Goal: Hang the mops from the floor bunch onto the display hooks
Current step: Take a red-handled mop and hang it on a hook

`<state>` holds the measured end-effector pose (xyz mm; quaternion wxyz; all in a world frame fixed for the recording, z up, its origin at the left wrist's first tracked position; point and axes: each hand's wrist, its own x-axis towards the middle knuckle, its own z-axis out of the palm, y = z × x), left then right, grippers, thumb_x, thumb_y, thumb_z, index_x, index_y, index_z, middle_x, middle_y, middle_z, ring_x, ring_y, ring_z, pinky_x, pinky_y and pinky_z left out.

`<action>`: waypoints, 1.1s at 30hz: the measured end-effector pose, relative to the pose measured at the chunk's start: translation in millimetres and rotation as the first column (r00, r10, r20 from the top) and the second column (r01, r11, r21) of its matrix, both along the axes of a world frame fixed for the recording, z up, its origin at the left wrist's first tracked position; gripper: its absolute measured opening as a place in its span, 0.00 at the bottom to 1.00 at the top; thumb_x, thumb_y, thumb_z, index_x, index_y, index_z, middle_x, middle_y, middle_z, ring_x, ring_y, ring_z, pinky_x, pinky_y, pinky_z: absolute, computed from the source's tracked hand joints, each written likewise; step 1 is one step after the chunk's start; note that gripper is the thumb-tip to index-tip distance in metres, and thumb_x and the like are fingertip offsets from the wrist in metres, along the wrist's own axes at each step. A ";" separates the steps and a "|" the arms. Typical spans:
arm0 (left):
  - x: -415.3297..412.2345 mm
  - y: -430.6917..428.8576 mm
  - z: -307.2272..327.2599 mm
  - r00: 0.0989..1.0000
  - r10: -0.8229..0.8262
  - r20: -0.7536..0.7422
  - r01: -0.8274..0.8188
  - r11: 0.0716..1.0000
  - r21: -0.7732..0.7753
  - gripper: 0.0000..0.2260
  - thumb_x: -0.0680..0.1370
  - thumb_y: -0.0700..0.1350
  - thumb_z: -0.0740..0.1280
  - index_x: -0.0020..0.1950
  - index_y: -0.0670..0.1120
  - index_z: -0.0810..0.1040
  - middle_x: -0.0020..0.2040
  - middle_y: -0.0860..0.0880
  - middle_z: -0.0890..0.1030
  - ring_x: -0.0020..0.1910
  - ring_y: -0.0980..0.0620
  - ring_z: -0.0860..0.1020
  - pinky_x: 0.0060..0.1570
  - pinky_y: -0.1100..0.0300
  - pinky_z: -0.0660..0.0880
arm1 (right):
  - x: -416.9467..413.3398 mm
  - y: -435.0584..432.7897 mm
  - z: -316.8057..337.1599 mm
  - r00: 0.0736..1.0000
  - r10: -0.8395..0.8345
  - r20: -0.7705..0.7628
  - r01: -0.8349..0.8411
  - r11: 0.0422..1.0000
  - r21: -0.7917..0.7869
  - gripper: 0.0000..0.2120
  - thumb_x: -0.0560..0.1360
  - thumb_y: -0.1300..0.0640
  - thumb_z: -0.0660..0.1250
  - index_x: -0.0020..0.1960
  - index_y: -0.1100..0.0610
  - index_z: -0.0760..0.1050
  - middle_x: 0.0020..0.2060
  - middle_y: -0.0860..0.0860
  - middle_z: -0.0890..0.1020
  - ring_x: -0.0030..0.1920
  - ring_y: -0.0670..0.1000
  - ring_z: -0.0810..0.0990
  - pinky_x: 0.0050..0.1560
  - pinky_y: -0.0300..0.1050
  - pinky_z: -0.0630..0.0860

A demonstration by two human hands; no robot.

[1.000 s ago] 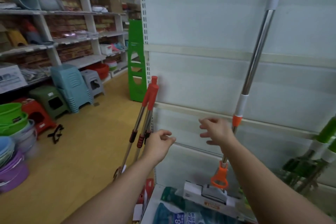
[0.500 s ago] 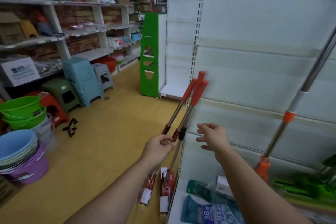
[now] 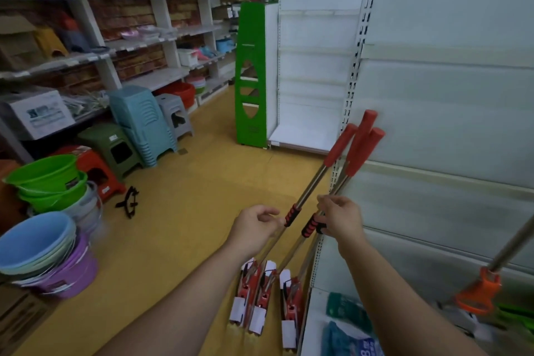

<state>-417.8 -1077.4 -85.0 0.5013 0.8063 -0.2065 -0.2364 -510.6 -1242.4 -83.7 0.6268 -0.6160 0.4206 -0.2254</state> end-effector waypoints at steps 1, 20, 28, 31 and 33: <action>11.9 -6.9 -1.2 1.000 -0.005 0.004 0.005 1.000 0.008 0.10 0.79 0.49 0.72 0.60 0.48 0.82 0.47 0.50 0.83 0.50 0.46 0.85 0.37 0.63 0.72 | 10.2 -5.9 -5.7 1.000 -0.005 -0.003 0.005 1.000 -0.004 0.12 0.82 0.52 0.67 0.62 0.57 0.79 0.54 0.53 0.83 0.44 0.48 0.84 0.51 0.54 0.82; 164.5 -139.6 -32.9 0.949 -0.310 -0.054 0.315 0.938 0.143 0.11 0.80 0.49 0.71 0.60 0.48 0.82 0.51 0.47 0.84 0.49 0.49 0.85 0.46 0.56 0.76 | 108.5 -63.8 -47.4 0.962 -0.261 -0.084 0.265 0.964 0.035 0.20 0.78 0.48 0.70 0.67 0.55 0.78 0.54 0.51 0.85 0.54 0.54 0.85 0.59 0.61 0.82; 217.3 -190.5 -55.1 0.839 -0.537 -0.085 0.544 0.828 0.135 0.11 0.80 0.48 0.71 0.60 0.48 0.82 0.52 0.47 0.84 0.49 0.50 0.84 0.44 0.58 0.76 | 144.7 -65.3 -43.5 0.875 -0.466 -0.130 0.459 0.885 -0.079 0.20 0.80 0.47 0.68 0.71 0.52 0.76 0.60 0.47 0.84 0.53 0.46 0.83 0.52 0.44 0.80; 239.7 -208.7 -57.2 0.771 -0.633 -0.069 0.636 0.762 0.123 0.10 0.79 0.48 0.72 0.59 0.48 0.82 0.50 0.48 0.83 0.49 0.49 0.84 0.40 0.61 0.76 | 165.7 -65.5 -35.2 0.787 -0.605 -0.124 0.598 0.796 -0.091 0.21 0.79 0.46 0.70 0.69 0.52 0.77 0.60 0.49 0.85 0.58 0.50 0.83 0.62 0.53 0.80; 251.3 -218.5 -57.3 0.725 -0.686 -0.059 0.688 0.717 0.110 0.10 0.78 0.49 0.73 0.59 0.49 0.83 0.51 0.48 0.83 0.50 0.48 0.84 0.43 0.58 0.77 | 177.0 -66.3 -30.9 0.739 -0.659 -0.139 0.651 0.752 -0.105 0.22 0.78 0.46 0.70 0.69 0.53 0.78 0.58 0.50 0.86 0.57 0.51 0.84 0.62 0.56 0.81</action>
